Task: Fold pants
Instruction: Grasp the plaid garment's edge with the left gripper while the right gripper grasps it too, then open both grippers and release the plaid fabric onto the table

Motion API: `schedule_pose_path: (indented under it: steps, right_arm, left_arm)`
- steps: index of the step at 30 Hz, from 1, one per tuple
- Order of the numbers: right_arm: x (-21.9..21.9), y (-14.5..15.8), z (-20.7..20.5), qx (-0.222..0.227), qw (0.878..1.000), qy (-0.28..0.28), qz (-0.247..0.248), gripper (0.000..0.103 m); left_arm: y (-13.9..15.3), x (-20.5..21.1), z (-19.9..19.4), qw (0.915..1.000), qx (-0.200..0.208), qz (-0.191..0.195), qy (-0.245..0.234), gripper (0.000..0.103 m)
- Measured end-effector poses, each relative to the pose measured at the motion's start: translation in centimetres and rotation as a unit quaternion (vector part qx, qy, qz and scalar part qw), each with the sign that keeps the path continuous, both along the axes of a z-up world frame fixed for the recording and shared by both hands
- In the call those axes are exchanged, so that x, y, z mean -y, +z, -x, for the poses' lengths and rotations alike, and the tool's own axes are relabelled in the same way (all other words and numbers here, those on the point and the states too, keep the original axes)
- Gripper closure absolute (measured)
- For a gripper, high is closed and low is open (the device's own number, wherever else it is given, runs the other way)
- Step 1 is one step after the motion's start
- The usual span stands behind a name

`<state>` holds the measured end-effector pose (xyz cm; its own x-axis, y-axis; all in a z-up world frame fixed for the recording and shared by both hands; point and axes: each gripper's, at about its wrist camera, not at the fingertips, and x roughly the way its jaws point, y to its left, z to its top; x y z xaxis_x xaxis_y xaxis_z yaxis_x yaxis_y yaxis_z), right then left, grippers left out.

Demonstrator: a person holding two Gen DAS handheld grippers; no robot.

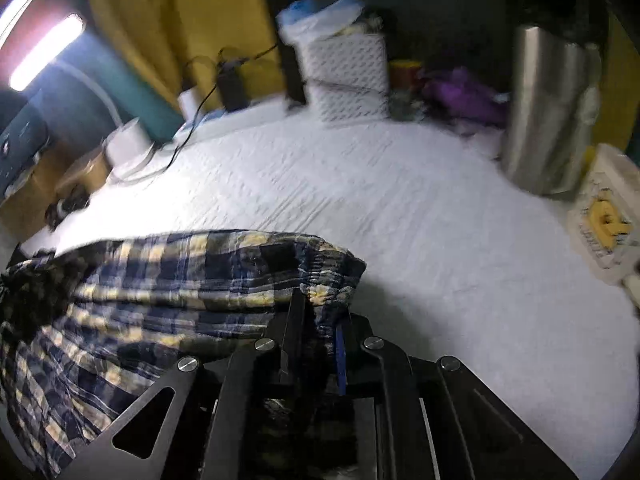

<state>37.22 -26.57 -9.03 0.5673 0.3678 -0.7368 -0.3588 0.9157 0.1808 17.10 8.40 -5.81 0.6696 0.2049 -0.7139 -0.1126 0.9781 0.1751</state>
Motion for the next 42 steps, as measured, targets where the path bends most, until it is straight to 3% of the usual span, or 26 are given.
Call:
schedule_pose_path:
  steps: [8,12,17,24,28,31,32,36,38,42]
  right_arm:
    - [5.0,2.6,-1.0,0.038,0.997,-0.069,-0.005,0.091]
    - [6.5,3.7,-2.3,0.053,0.995,-0.084,0.003,0.091]
    - [6.2,3.0,-4.9,0.050,0.995,-0.085,0.020,0.091]
    - [4.9,-0.1,-8.2,0.015,0.996,-0.076,0.050,0.091]
    - [4.3,-1.1,-9.2,0.001,0.995,-0.077,0.068,0.091]
    - [3.7,-1.2,-9.6,0.000,0.994,-0.076,0.082,0.091]
    - [3.6,-1.3,-9.7,-0.001,0.993,-0.076,0.086,0.089]
    - [3.7,-1.1,-9.6,0.008,0.990,-0.094,0.108,0.066]
    - [4.1,-1.0,-9.3,0.016,0.987,-0.107,0.119,0.047]
    - [4.7,-0.1,-8.3,0.023,0.987,-0.113,0.115,0.044]
  left_arm:
    - [2.3,2.0,-5.0,0.9976,0.049,0.002,-0.049,0.101]
    - [2.7,2.6,-8.3,0.9961,0.051,0.005,-0.071,0.101]
    - [1.2,2.6,-12.1,0.9955,0.025,0.003,-0.091,0.101]
    - [-2.8,1.2,-16.6,0.9953,-0.026,0.007,-0.094,0.099]
    - [-5.0,-0.1,-17.9,0.9962,-0.046,0.021,-0.070,0.094]
    - [-5.6,-1.2,-18.1,0.9975,-0.045,0.031,-0.045,0.071]
    - [-5.4,-1.7,-18.2,0.9982,-0.044,0.030,-0.029,0.062]
    - [-4.7,-3.5,-17.8,0.9990,-0.032,0.031,0.004,0.061]
    - [-4.3,-4.1,-17.3,0.9992,-0.024,0.028,0.013,0.061]
    - [-3.8,-5.1,-16.8,0.9987,-0.024,0.044,0.011,0.061]
